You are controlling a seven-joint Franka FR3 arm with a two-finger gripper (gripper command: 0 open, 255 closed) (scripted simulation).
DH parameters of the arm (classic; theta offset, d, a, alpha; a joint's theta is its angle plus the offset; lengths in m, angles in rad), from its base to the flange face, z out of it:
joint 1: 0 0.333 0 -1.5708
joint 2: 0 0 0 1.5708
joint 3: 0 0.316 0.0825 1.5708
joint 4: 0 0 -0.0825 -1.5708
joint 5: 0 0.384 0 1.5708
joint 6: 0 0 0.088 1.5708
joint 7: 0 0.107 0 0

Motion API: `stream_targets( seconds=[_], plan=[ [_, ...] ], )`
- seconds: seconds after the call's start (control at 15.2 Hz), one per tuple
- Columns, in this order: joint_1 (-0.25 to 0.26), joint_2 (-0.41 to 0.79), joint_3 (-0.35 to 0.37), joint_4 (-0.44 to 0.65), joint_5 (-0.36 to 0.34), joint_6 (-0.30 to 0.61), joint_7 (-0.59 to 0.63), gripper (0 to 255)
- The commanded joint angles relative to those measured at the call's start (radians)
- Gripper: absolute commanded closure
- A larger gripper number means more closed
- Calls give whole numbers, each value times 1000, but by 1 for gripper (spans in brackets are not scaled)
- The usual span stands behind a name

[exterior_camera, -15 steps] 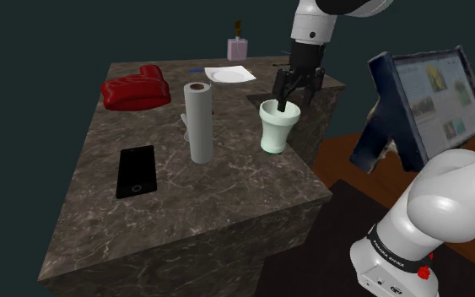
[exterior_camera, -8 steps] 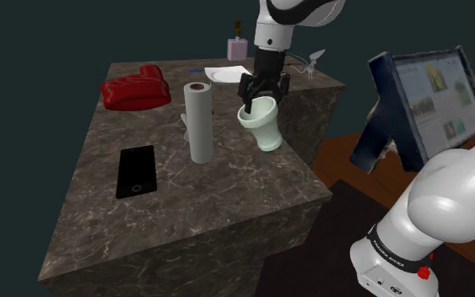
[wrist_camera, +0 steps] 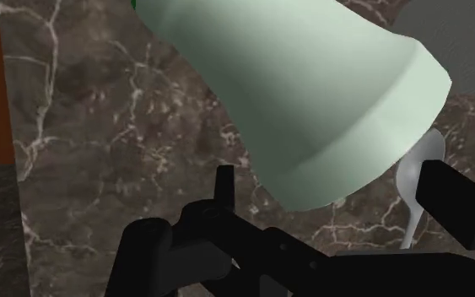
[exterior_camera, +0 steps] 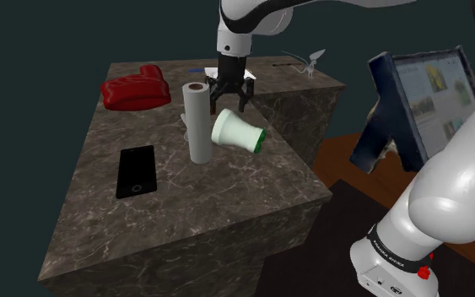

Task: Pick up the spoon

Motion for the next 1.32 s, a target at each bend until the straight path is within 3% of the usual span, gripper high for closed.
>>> stream_targets(
  seconds=[0.0, 0.66, 1.25],
  plan=[
    [9, 88, 9, 90, -8, 0, 35, 0],
    [75, 516, 16, 606, -57, -80, 174, 0],
    [75, 530, 13, 526, -56, 12, 159, 0]
  ],
)
